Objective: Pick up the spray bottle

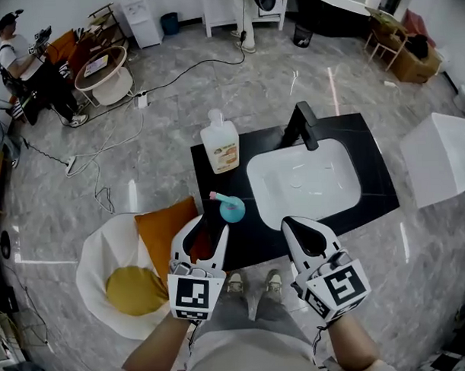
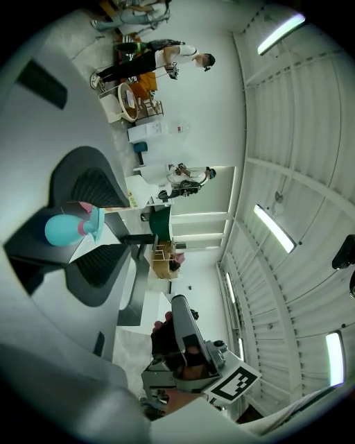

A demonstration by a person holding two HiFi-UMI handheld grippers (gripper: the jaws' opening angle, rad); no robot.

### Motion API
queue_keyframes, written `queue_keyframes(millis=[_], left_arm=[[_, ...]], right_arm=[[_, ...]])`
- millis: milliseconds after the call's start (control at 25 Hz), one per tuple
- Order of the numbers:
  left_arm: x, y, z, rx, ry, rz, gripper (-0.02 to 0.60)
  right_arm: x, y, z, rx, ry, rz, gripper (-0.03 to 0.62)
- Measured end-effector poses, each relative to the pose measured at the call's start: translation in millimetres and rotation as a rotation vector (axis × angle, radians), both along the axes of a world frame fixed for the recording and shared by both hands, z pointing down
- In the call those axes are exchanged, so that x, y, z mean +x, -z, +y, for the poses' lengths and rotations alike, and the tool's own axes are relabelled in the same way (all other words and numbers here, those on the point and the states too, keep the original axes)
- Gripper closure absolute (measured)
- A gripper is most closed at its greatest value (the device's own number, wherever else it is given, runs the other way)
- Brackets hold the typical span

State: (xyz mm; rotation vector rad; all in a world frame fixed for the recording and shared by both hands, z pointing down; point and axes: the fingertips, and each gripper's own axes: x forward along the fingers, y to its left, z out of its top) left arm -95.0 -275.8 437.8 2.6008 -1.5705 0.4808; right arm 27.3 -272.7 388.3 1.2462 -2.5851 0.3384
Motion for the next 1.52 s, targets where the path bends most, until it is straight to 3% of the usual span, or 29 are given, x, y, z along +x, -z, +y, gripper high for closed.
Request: queue_keyframes(millis=[360, 800, 1400, 1520], left_arm=[[14, -72, -25, -0.1, 0.034, -0.038, 0.405], [31, -139, -51, -0.2, 0.05, -0.019, 0.405], [44, -151, -77, -0.175, 0.059, -0.017, 0.397], [47, -149, -80, -0.166, 0.054, 0.011, 0.397]], right_arm=[[-4, -53, -28, -0.065, 0.048, 0.007, 0.566], [5, -102, -48, -0.144, 0.035, 0.014, 0.566], [14, -124, -49, -0.197, 0.005, 0.001, 0.566], [15, -126, -45, -0.204, -0.001, -0.003, 0.566]])
